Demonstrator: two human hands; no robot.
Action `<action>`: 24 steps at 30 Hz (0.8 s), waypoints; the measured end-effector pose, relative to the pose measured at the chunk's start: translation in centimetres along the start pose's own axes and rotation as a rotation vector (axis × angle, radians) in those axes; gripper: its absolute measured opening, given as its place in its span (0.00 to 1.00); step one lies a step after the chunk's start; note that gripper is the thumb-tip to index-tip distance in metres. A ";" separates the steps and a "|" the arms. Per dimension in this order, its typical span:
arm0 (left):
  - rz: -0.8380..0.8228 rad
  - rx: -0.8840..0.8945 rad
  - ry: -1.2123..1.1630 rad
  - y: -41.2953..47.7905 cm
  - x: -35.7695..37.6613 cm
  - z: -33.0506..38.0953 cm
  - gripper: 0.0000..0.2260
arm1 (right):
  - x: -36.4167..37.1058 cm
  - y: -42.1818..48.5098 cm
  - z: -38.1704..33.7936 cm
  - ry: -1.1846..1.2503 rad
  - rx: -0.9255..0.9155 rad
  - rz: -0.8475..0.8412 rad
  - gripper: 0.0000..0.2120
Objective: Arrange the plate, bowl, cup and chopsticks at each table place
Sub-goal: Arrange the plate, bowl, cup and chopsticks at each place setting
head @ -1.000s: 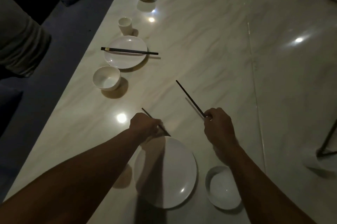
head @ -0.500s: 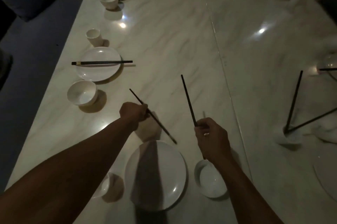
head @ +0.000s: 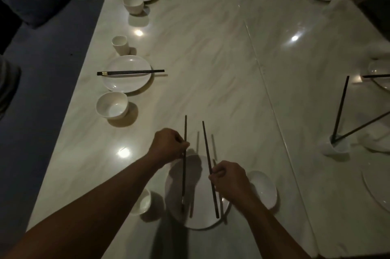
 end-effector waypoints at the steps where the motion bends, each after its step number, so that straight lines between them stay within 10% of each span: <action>1: -0.011 0.006 0.064 -0.3 0.8 -0.8 0.08 | 0.8 -0.3 0.3 0.001 0.015 -0.016 0.05; 24: 0.013 0.000 0.150 -2.4 3.3 -4.2 0.14 | 4.6 -1.4 2.3 -0.123 0.024 -0.029 0.05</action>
Point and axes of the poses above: each hand's wrist, its own y-axis towards the middle knuckle, its own x-axis out of the palm, z = x × y, the point moved 9 cm from there along y, towards the middle knuckle, and after that the axes turned 10 degrees about -y, right-handed, at the moved point
